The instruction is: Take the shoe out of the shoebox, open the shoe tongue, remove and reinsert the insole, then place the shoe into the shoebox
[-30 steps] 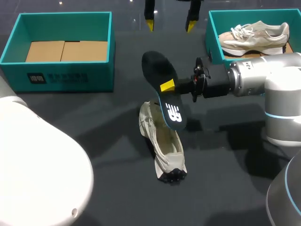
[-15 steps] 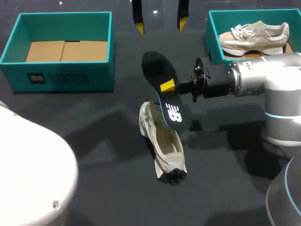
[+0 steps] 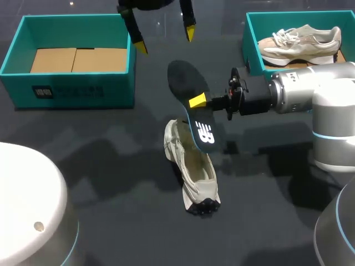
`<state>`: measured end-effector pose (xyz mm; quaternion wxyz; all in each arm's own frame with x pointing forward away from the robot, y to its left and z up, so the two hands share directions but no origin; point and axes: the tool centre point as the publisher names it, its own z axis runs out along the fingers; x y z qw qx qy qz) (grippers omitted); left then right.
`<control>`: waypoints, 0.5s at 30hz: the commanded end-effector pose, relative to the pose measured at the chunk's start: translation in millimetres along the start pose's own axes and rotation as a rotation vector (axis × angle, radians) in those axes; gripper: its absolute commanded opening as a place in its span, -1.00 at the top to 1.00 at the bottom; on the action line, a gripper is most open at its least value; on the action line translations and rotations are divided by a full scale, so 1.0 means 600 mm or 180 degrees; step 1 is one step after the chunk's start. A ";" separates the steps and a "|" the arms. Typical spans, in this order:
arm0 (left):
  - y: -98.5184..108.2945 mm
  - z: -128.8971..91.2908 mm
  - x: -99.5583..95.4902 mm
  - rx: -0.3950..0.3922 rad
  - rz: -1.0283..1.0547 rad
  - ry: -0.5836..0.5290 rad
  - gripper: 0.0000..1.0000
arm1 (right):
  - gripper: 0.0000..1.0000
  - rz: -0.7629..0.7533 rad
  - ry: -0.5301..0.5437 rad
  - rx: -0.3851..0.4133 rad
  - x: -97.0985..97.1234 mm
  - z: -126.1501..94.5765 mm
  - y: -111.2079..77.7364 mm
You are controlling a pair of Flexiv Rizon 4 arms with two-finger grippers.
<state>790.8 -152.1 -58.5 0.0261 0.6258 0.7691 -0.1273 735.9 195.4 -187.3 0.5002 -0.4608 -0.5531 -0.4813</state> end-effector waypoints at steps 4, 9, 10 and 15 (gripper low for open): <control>0.026 0.010 0.024 -0.0096 -0.0201 -0.1330 -1.00 | 1.00 0.0002 -0.0007 -0.0006 0.000 0.001 -0.002; 0.026 0.010 0.024 -0.0096 -0.0201 -0.1330 -1.00 | 1.00 0.0002 -0.0007 -0.0006 0.000 0.001 -0.002; 0.026 0.010 0.024 -0.0096 -0.0201 -0.1330 -1.00 | 1.00 0.0002 -0.0007 -0.0006 0.000 0.001 -0.002; 0.035 0.042 0.027 0.0233 -0.0199 -0.1468 -1.00 | 1.00 0.0002 -0.0007 -0.0006 0.000 0.001 -0.002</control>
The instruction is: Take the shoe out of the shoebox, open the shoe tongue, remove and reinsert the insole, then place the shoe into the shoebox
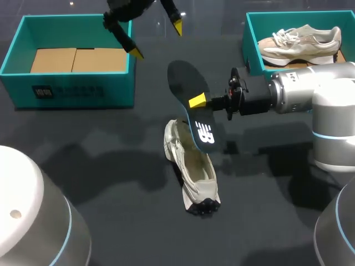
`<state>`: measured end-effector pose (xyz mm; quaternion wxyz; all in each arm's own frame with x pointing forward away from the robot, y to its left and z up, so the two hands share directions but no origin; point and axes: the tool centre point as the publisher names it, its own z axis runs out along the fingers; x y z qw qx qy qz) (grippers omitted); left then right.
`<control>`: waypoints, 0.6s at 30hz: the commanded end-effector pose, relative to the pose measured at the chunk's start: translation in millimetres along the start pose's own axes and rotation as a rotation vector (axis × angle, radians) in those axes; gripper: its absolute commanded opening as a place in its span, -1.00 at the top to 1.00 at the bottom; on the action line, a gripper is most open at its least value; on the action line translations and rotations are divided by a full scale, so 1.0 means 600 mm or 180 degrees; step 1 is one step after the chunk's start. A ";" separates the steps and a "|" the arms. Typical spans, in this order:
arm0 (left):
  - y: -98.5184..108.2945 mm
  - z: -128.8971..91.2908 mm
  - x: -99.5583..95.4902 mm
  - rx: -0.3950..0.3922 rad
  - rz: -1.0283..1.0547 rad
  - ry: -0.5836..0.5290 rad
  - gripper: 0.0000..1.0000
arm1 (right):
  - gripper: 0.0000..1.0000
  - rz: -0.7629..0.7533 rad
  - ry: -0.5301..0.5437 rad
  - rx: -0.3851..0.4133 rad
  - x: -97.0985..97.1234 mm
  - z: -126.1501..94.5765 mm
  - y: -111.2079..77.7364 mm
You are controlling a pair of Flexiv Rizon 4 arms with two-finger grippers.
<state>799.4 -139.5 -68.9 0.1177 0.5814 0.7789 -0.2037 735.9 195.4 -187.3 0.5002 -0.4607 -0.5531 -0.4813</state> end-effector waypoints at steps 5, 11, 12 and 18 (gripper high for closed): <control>0.037 0.061 0.032 0.0638 0.0162 -0.1146 -1.00 | 1.00 0.0002 -0.0007 -0.0006 0.000 0.001 -0.002; 0.040 0.100 0.047 0.0490 0.0371 -0.1432 -1.00 | 1.00 0.0002 -0.0007 -0.0006 0.000 0.001 -0.002; 0.039 0.105 0.048 0.0459 0.0421 -0.1456 -1.00 | 1.00 0.0002 -0.0007 -0.0006 0.000 0.001 -0.002; 0.032 0.115 0.046 -0.0065 0.0558 -0.1465 -1.00 | 1.00 0.0002 -0.0007 -0.0006 0.000 0.001 -0.002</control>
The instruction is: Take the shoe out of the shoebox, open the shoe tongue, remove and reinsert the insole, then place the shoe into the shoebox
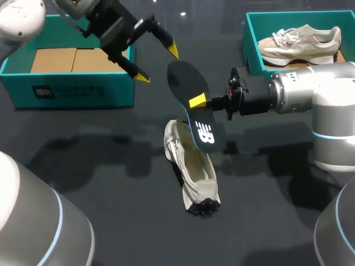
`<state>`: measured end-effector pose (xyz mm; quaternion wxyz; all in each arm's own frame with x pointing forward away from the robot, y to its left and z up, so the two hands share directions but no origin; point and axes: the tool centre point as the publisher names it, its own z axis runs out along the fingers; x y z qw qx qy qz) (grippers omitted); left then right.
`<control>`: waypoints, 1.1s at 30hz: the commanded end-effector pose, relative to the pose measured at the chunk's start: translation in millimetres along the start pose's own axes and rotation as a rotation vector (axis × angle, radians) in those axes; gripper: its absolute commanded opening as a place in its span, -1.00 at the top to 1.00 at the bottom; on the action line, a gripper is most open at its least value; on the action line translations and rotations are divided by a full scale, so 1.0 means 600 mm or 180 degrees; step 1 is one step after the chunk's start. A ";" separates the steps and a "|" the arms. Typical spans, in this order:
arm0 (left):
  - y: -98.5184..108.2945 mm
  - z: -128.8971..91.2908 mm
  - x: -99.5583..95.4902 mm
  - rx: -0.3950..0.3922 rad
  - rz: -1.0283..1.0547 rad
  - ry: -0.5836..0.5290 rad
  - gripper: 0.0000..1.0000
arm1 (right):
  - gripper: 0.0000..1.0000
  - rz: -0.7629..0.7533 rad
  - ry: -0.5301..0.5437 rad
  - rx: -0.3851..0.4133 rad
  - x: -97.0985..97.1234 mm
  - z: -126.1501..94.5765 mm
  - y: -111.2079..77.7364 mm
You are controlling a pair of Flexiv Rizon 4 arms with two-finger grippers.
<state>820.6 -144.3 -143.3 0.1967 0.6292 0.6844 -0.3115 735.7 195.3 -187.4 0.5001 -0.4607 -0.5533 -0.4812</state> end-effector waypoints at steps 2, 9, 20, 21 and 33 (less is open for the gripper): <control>-0.024 0.004 0.007 -0.0522 0.0053 -0.0615 -1.00 | 1.00 0.0003 -0.0006 -0.0007 0.000 0.001 -0.002; -0.024 0.004 0.007 -0.0522 0.0053 -0.0615 -1.00 | 1.00 0.0003 -0.0006 -0.0007 0.000 0.001 -0.002; -0.010 0.079 0.048 -0.0776 0.0351 -0.1297 -1.00 | 1.00 0.0036 0.0066 -0.0156 -0.007 0.028 -0.009; -0.009 0.080 0.051 -0.0732 0.0339 -0.1401 -1.00 | 1.00 0.0040 0.0071 -0.0207 -0.005 0.031 -0.010; -0.014 0.083 0.049 -0.0794 0.0360 -0.1459 -1.00 | 1.00 0.0070 0.0037 -0.0317 -0.004 0.036 -0.010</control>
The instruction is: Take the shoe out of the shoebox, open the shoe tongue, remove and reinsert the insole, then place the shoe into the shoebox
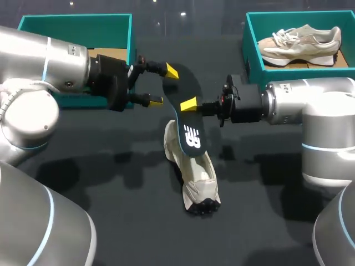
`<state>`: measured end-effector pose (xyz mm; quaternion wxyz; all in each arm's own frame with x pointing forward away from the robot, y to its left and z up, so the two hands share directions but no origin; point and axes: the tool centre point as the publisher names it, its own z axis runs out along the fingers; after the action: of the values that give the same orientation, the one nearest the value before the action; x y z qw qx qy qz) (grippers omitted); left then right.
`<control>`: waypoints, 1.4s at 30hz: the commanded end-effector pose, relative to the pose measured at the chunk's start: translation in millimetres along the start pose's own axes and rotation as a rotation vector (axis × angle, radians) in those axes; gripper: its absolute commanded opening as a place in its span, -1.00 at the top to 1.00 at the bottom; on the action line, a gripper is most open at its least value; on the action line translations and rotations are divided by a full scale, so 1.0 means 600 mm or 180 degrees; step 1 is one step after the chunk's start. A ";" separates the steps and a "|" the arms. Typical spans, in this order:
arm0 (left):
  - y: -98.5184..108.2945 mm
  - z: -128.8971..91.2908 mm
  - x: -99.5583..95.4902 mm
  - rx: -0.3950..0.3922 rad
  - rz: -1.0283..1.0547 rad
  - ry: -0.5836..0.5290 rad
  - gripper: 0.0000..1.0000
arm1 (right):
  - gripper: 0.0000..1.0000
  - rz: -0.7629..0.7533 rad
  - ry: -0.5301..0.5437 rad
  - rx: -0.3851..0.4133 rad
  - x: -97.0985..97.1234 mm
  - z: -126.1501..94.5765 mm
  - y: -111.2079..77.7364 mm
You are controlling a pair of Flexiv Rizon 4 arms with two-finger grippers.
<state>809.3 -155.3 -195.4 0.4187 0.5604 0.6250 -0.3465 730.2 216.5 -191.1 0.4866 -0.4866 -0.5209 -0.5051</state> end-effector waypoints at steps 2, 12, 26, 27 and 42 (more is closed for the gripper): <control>-0.021 0.006 0.002 -0.0105 -0.0012 -0.0181 -1.00 | 1.00 0.0024 0.0019 -0.0059 0.000 -0.001 -0.002; -0.037 0.021 0.001 -0.0004 -0.0103 -0.0554 -0.33 | 1.00 0.0153 0.0190 -0.0154 -0.010 0.018 0.011; -0.030 0.042 -0.005 0.0090 -0.0136 -0.0918 0.11 | 1.00 0.0165 0.0394 -0.0167 -0.015 0.025 0.013; -0.030 0.042 -0.005 0.0081 -0.0139 -0.0925 0.13 | 1.00 0.0166 0.0397 -0.0166 -0.015 0.025 0.013; -0.027 0.055 -0.009 0.0060 -0.0106 -0.0902 0.59 | 1.00 0.0154 0.0427 -0.0202 -0.012 0.026 0.012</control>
<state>797.2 -187.1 -205.3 0.4927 0.4984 0.5642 -0.4365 739.1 232.2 -198.6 0.5184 -0.4774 -0.4595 -0.5405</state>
